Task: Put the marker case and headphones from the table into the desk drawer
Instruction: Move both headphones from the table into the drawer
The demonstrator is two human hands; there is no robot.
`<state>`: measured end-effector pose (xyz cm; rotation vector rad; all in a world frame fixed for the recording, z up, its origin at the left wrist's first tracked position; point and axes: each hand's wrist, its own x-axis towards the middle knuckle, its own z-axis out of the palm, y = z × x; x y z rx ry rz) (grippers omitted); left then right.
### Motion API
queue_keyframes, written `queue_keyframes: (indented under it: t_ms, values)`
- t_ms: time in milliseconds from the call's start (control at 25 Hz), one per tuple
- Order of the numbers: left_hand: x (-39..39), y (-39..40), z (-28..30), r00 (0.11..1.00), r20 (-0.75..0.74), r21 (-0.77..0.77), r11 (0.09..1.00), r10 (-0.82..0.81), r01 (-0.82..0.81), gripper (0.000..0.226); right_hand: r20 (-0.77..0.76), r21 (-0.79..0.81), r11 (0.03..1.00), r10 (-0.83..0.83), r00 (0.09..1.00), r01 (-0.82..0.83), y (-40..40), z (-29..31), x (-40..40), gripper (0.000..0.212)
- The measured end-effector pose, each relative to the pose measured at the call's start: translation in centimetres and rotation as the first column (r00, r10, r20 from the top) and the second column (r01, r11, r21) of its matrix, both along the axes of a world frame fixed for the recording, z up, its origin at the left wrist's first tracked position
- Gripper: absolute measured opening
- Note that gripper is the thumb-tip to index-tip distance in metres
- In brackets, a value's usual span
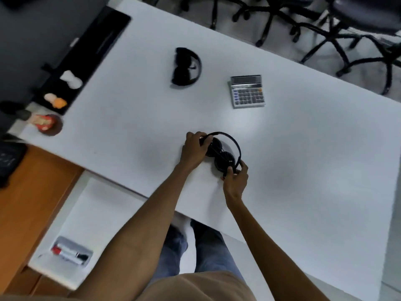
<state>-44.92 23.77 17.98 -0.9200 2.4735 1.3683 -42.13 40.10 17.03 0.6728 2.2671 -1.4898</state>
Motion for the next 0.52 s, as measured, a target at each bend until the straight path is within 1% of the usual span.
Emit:
queue_keyframes:
  t_ms: [40, 80, 120, 160, 200, 240, 280, 320, 400, 440, 520]
  values:
    - [2.4, -2.3, -0.2, 0.991, -0.032, -0.017, 0.992, 0.128, -0.128, 0.044, -0.02, -0.005, 0.992, 0.123, 0.992, -0.123, -1.8, 0.0, 0.9, 0.047]
    - [6.5, -5.7, -0.6, 0.959, -0.042, -0.033, 0.959, 0.281, -0.283, 0.042, -0.035, -0.018, 0.96, 0.277, 0.96, -0.278, -5.0, 0.3, 2.8, 0.046]
    - [9.2, -7.2, -0.5, 0.924, -0.053, -0.027, 0.924, 0.379, -0.381, 0.039, -0.059, -0.007, 0.925, 0.379, 0.924, -0.38, -6.6, 0.2, 3.8, 0.044]
    - [10.5, -7.5, -0.5, 0.892, -0.056, -0.006, 0.893, 0.449, -0.45, 0.038, -0.086, 0.015, 0.902, 0.431, 0.898, -0.432, -6.8, 0.0, 3.8, 0.042]
    - [13.4, -8.4, -0.6, 0.831, -0.069, 0.008, 0.833, 0.552, -0.553, 0.04, -0.116, 0.028, 0.86, 0.508, 0.853, -0.509, -8.2, -0.5, 5.0, 0.038]
    - [17.0, -9.5, -0.7, 0.739, -0.076, 0.034, 0.742, 0.669, -0.669, 0.045, -0.133, 0.031, 0.802, 0.595, 0.793, -0.596, -10.0, -1.0, 6.9, 0.034]
    - [20.6, -10.3, -0.9, 0.625, -0.068, 0.047, 0.629, 0.777, -0.776, 0.05, -0.144, 0.037, 0.73, 0.68, 0.719, -0.683, -11.6, -1.3, 8.7, 0.03]
    - [24.3, -11.0, -1.3, 0.511, -0.055, 0.049, 0.513, 0.858, -0.857, 0.055, -0.154, 0.054, 0.645, 0.76, 0.632, -0.762, -13.3, -1.5, 10.5, 0.027]
    - [31.4, -11.2, -2.5, 0.291, -0.025, 0.078, 0.292, 0.957, -0.953, 0.065, -0.17, 0.07, 0.462, 0.879, 0.445, -0.884, -16.4, -2.1, 14.5, 0.023]
    - [34.6, -10.6, -3.3, 0.206, -0.018, 0.091, 0.207, 0.978, -0.974, 0.068, -0.171, 0.064, 0.366, 0.921, 0.351, -0.928, -17.6, -2.7, 16.4, 0.02]
    - [39.5, -9.3, -4.4, 0.097, 0.046, 0.108, 0.091, 0.994, -0.99, 0.066, -0.146, 0.068, 0.208, 0.97, 0.196, -0.976, -19.3, -4.3, 19.4, 0.02]
